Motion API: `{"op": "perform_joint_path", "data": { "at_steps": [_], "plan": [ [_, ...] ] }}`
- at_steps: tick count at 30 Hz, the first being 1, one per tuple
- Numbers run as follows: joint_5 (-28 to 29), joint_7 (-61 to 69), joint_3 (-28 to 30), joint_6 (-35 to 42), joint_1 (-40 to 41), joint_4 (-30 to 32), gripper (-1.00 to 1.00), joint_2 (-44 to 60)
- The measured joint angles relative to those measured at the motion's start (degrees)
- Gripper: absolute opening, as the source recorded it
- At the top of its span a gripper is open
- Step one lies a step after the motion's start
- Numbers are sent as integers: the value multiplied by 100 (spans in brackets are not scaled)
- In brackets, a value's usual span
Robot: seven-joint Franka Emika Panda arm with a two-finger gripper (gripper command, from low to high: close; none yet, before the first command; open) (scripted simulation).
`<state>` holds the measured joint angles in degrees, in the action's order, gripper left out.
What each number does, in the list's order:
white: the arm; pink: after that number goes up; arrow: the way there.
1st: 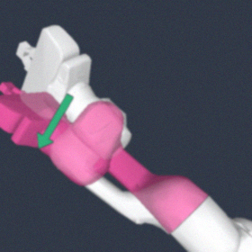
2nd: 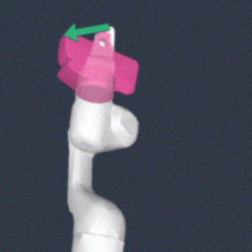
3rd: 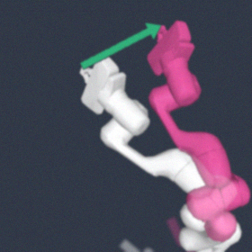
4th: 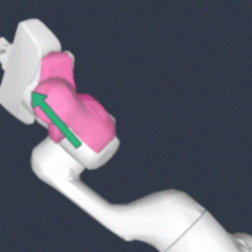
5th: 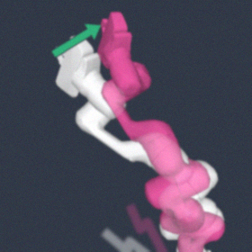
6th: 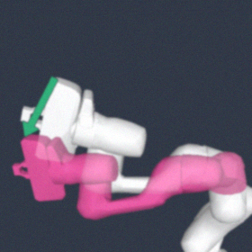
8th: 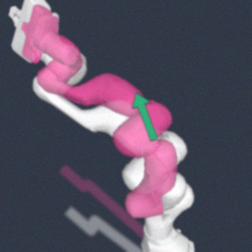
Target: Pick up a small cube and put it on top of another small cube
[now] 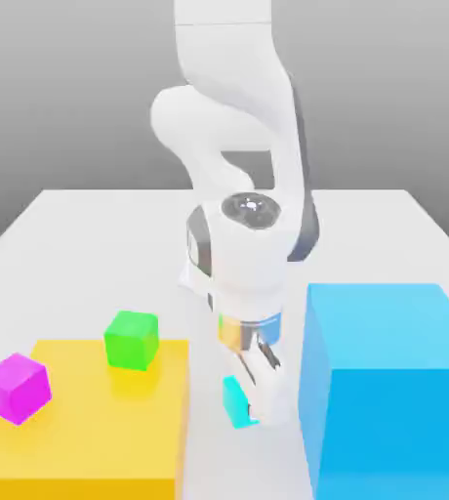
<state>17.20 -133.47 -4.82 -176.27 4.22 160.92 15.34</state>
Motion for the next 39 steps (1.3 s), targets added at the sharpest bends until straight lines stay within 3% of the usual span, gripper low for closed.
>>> {"op": "perform_joint_path", "data": {
  "at_steps": [3, 8, 11, 13, 18, 33, 38, 39],
  "plan": [
    [-121, 86, -73, 73, 41, 19, -100, -93],
    [-1055, 772, -747, 667, 480, 175, -100, -861],
    [-1559, 1151, -862, 1048, 456, 279, -100, -1344],
    [-1579, 1425, -816, 1259, 454, 168, -100, -1484],
    [-1591, 1781, -329, 1858, 449, -771, -100, -1408],
    [-1903, 3325, 743, 3473, 2192, -3844, -100, 202],
    [-2020, 3491, 855, 3153, 2439, -4234, -100, 1074],
    [-2039, 3505, 848, 3010, 2451, -4248, 100, 1235]
  ]
}}
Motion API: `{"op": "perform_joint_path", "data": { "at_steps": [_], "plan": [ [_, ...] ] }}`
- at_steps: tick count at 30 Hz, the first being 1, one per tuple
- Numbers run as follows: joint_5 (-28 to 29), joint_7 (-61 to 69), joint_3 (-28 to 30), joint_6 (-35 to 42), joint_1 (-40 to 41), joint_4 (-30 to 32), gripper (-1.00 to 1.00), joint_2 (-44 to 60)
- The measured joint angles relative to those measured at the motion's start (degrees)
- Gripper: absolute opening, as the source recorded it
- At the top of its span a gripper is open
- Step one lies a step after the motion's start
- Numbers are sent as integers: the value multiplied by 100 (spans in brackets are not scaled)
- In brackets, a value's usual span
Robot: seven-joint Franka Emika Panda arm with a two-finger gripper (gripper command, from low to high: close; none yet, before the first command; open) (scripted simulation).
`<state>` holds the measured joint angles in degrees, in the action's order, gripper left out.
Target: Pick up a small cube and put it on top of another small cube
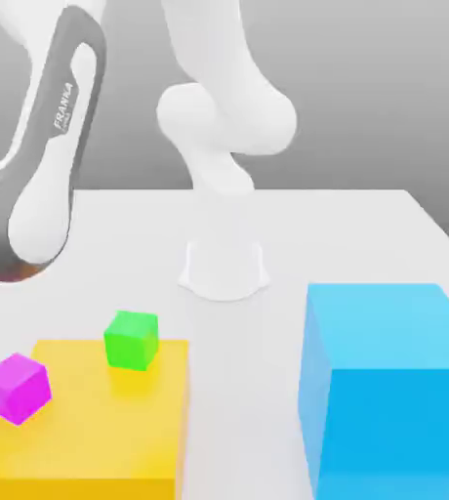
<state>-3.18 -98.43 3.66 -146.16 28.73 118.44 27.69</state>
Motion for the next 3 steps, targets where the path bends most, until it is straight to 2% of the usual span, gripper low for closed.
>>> {"op": "perform_joint_path", "data": {
  "at_steps": [3],
  "plan": [
    [0, 0, 0, 0, 0, 0, 100, 0]
  ]
}}
